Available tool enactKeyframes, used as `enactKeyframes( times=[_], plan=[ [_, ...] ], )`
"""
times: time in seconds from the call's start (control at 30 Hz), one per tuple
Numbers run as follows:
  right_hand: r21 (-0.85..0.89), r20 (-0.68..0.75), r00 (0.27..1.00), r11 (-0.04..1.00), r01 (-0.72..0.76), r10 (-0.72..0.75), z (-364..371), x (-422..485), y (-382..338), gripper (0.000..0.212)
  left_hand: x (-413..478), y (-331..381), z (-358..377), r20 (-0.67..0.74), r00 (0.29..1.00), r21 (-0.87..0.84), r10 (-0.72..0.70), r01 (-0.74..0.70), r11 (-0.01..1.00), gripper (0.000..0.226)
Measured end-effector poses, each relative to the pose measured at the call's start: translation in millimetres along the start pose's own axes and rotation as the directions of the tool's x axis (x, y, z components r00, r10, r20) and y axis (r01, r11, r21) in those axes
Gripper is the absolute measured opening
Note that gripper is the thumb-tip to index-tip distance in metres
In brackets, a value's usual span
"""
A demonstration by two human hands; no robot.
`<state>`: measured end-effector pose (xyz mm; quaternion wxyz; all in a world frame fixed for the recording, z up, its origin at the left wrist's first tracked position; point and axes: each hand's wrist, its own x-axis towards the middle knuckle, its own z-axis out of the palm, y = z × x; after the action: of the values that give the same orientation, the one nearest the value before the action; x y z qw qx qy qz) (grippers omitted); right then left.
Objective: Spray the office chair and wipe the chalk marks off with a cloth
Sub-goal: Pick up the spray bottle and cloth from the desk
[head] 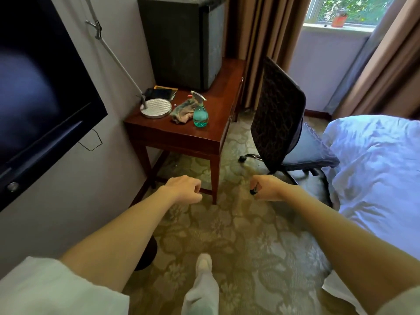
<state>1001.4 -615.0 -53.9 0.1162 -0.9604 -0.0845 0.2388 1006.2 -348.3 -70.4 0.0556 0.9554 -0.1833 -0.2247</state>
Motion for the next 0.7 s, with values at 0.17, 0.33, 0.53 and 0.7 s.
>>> enactKeyframes(
  times=[0.17,0.33,0.53,0.7],
  plan=[
    [0.0,0.013,1.0,1.0,-0.008,0.008,-25.2,58.9,17.8,0.038,62.1,-14.3,-17.7,0.008,1.0,-0.012,0.012,-0.012,1.0,0.023],
    [-0.024,0.033,0.999,1.0,-0.019,0.02,-60.6,132.2,26.1,0.035,131.7,-31.4,-50.9,0.036,0.999,-0.031,0.026,-0.025,0.999,0.022],
    [0.031,0.037,0.999,0.999,-0.035,0.034,-109.0,220.8,37.2,0.041,214.2,-69.4,-100.2,0.037,0.999,-0.024,0.036,-0.035,0.999,0.021],
    [0.039,0.029,0.999,0.999,-0.02,0.019,-139.5,268.3,42.8,0.042,262.9,-88.7,-121.2,-0.03,0.999,-0.021,0.031,-0.031,0.999,0.021]
  ],
)
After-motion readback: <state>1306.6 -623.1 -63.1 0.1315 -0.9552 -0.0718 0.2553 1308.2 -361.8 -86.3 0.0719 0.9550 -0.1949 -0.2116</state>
